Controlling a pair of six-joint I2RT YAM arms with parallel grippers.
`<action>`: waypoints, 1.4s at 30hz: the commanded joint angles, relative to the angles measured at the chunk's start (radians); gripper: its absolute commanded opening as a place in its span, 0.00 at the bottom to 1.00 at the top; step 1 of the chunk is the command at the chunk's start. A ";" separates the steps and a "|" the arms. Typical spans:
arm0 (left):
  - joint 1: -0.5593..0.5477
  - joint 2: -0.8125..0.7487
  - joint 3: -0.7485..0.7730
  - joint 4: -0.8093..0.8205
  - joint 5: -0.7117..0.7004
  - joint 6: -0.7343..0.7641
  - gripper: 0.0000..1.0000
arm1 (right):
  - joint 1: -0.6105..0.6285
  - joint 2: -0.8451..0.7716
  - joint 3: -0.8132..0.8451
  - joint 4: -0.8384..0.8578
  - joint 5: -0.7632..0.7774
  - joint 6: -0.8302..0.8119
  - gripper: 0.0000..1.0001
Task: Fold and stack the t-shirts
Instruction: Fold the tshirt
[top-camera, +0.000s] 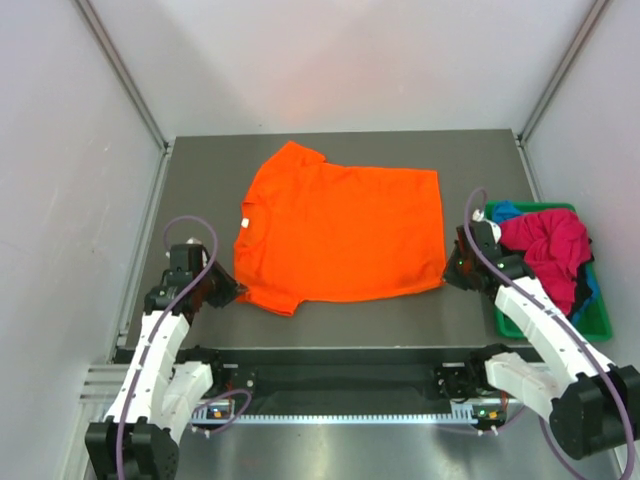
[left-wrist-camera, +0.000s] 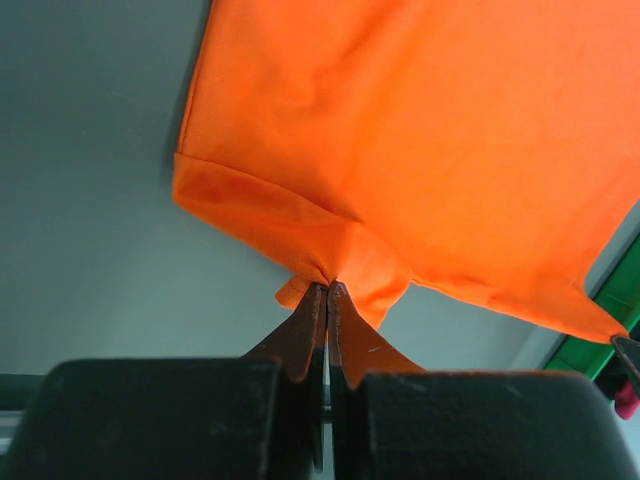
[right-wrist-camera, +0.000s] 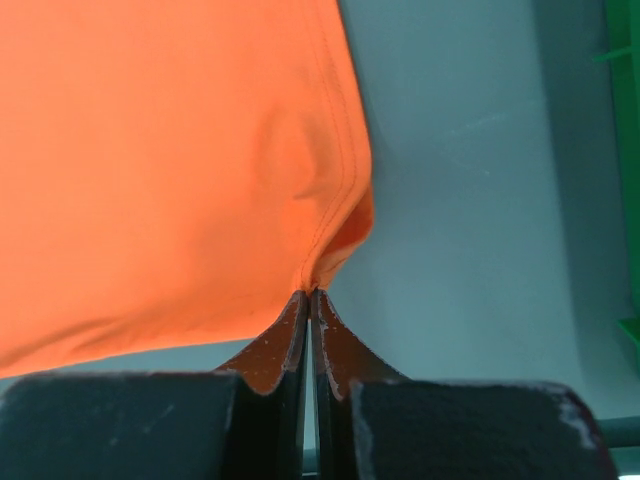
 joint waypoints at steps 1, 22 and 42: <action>0.001 0.008 0.066 0.034 -0.028 0.025 0.00 | -0.006 -0.021 -0.012 0.005 0.031 0.023 0.00; 0.001 0.641 0.408 0.243 -0.008 0.082 0.00 | -0.024 0.402 0.221 0.125 0.098 -0.029 0.00; 0.001 0.905 0.641 0.292 -0.005 0.160 0.00 | -0.094 0.451 0.255 0.188 0.116 -0.055 0.00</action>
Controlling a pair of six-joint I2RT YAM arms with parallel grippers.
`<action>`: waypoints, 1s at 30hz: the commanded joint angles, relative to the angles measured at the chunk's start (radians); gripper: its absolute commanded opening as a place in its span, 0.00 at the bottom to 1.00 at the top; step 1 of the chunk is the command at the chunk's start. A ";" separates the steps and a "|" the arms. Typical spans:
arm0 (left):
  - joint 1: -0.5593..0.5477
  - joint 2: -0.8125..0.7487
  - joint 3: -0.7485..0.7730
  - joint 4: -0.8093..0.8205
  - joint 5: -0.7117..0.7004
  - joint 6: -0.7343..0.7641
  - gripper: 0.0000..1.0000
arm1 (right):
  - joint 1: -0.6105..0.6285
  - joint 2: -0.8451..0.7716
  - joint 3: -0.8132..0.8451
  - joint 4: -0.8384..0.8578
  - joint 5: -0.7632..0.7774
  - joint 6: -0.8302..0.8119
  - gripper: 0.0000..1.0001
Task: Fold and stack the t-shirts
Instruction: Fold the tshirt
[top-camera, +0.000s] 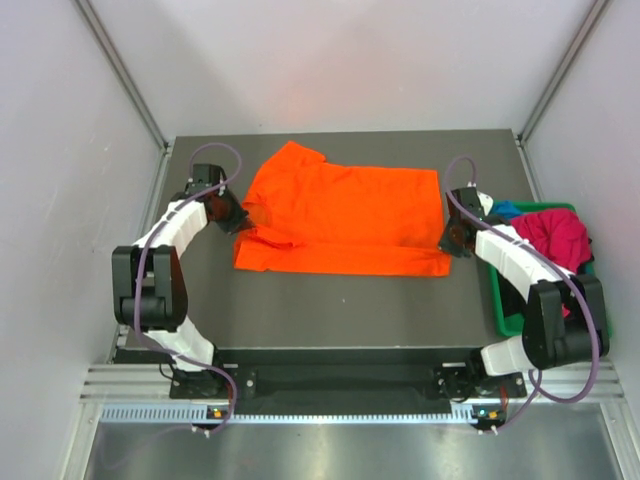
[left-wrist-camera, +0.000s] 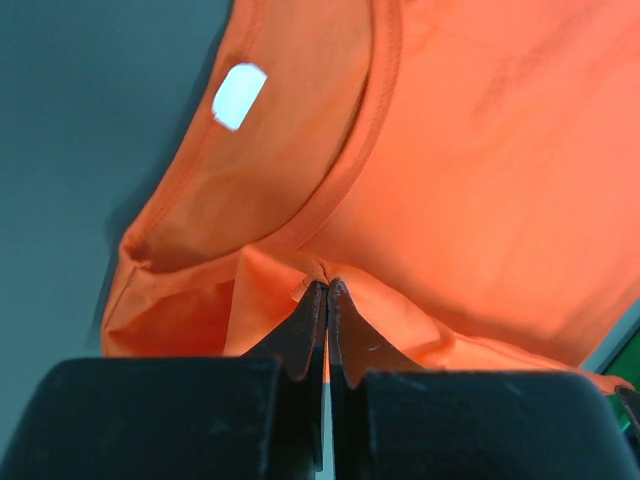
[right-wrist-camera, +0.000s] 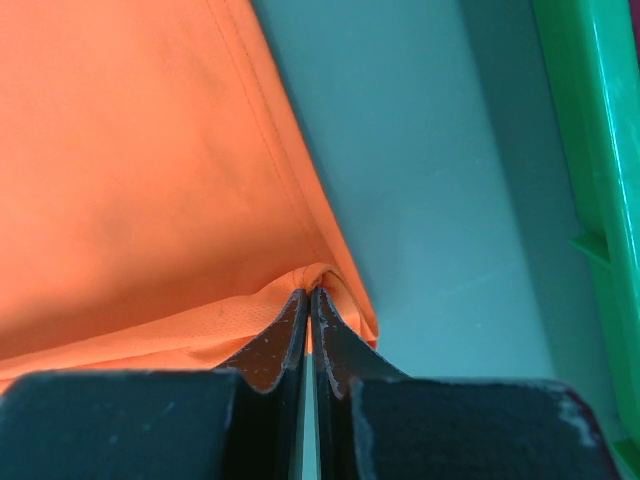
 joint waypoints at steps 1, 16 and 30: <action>0.001 0.009 0.056 0.075 0.025 0.038 0.00 | -0.016 0.008 0.047 0.042 0.013 -0.014 0.00; 0.001 0.107 0.120 0.141 0.029 0.056 0.00 | -0.023 0.059 0.027 0.117 -0.005 -0.037 0.00; 0.000 0.206 0.189 0.140 0.035 0.101 0.00 | -0.033 0.068 0.028 0.131 0.009 -0.060 0.00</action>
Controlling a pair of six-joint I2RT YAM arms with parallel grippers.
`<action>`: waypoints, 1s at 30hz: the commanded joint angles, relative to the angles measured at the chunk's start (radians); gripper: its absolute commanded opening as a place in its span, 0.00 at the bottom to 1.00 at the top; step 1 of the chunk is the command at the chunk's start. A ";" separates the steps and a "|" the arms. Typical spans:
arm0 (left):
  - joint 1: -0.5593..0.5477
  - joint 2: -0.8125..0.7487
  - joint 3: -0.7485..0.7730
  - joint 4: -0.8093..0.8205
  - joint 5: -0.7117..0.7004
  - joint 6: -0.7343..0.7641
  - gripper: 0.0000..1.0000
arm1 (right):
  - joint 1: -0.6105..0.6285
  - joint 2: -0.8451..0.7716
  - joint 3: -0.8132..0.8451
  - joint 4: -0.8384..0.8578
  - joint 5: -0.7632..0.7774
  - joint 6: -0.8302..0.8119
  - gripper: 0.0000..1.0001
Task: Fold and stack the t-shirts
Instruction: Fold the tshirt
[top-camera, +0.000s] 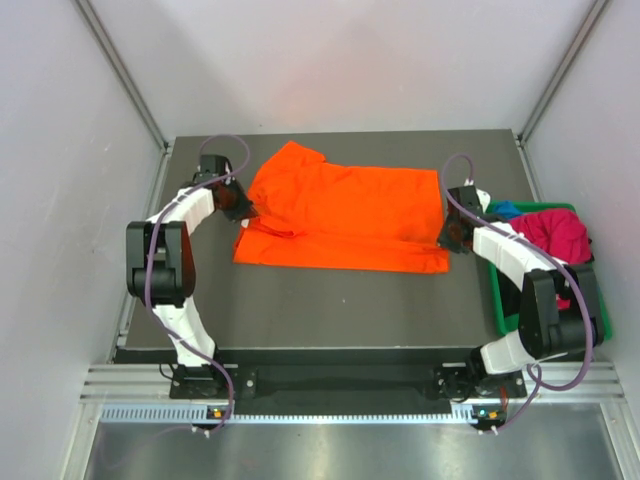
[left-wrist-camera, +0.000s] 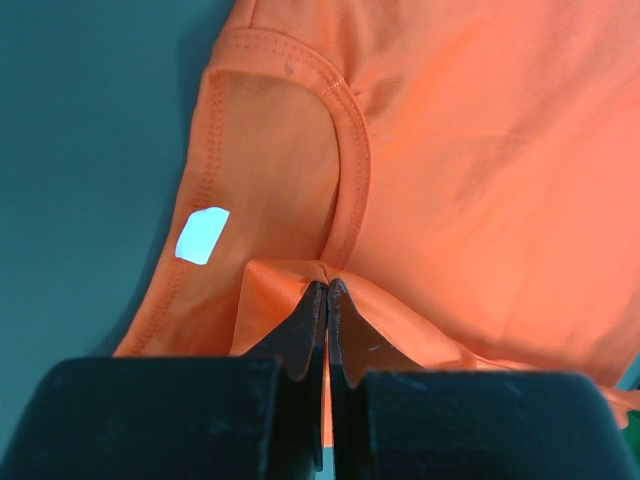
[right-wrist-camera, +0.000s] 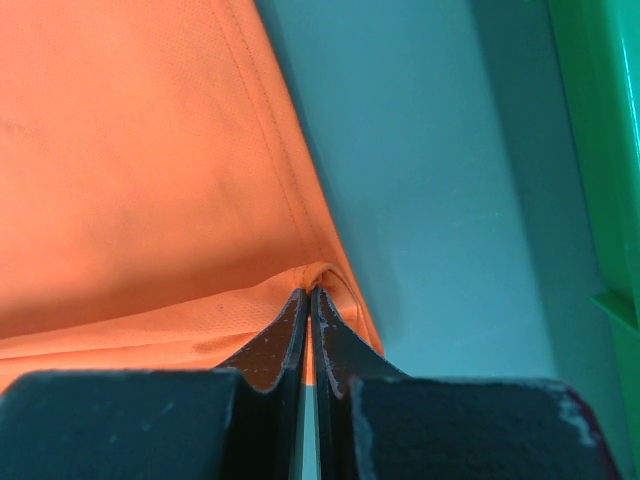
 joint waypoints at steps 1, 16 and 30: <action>0.000 0.012 0.056 0.046 0.023 0.032 0.00 | -0.015 0.014 0.031 0.028 0.021 -0.022 0.00; 0.001 0.059 0.220 -0.170 -0.207 0.066 0.29 | -0.017 0.047 0.132 -0.036 0.018 -0.046 0.11; -0.019 -0.321 -0.146 -0.159 -0.115 0.024 0.43 | -0.017 -0.135 0.011 -0.150 -0.092 0.091 0.31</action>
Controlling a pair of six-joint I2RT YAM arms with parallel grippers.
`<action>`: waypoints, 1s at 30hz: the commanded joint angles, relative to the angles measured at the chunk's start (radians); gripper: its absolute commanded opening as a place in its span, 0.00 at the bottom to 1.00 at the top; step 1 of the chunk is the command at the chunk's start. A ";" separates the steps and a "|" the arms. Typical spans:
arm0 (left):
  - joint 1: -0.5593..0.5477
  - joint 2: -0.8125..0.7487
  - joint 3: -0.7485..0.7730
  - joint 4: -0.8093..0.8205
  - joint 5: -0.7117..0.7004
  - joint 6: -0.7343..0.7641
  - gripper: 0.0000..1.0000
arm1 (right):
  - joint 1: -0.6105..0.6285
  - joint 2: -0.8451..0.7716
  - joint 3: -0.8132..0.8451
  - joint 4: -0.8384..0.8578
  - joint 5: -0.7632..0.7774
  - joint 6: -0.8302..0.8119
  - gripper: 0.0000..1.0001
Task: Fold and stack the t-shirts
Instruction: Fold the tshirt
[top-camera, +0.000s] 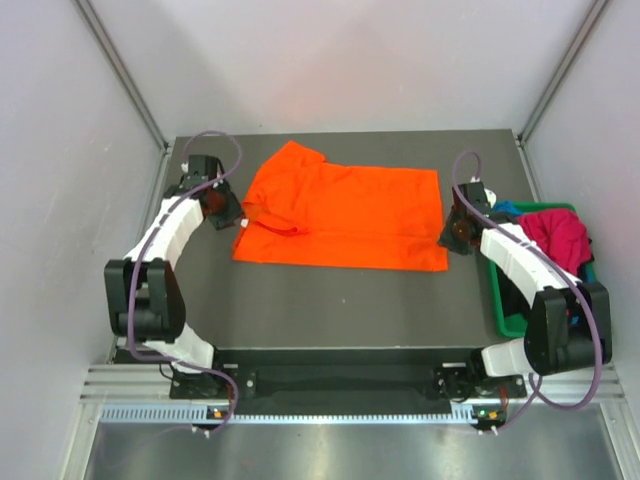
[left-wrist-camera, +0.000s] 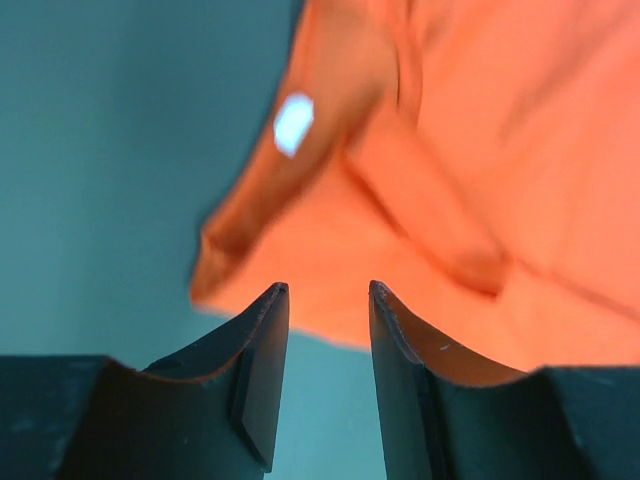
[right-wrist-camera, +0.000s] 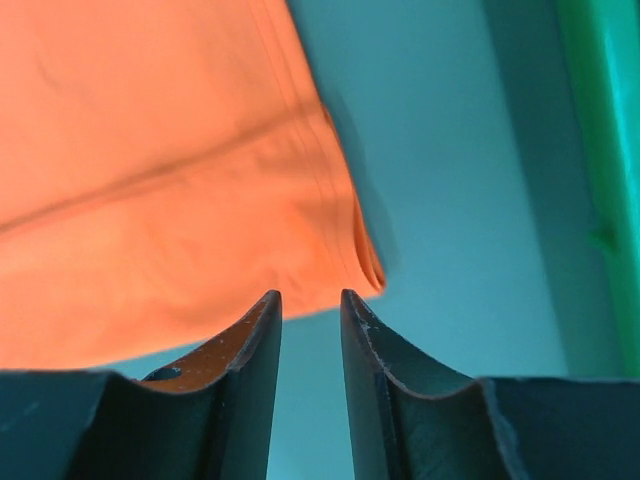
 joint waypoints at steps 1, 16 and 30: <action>-0.005 -0.113 -0.155 0.084 0.097 -0.053 0.43 | -0.009 -0.063 -0.069 -0.003 -0.044 0.086 0.31; 0.002 -0.151 -0.442 0.257 0.049 -0.176 0.59 | -0.007 -0.032 -0.275 0.223 0.002 0.144 0.37; 0.006 -0.024 -0.422 0.306 -0.059 -0.190 0.37 | -0.007 -0.030 -0.333 0.300 0.057 0.116 0.11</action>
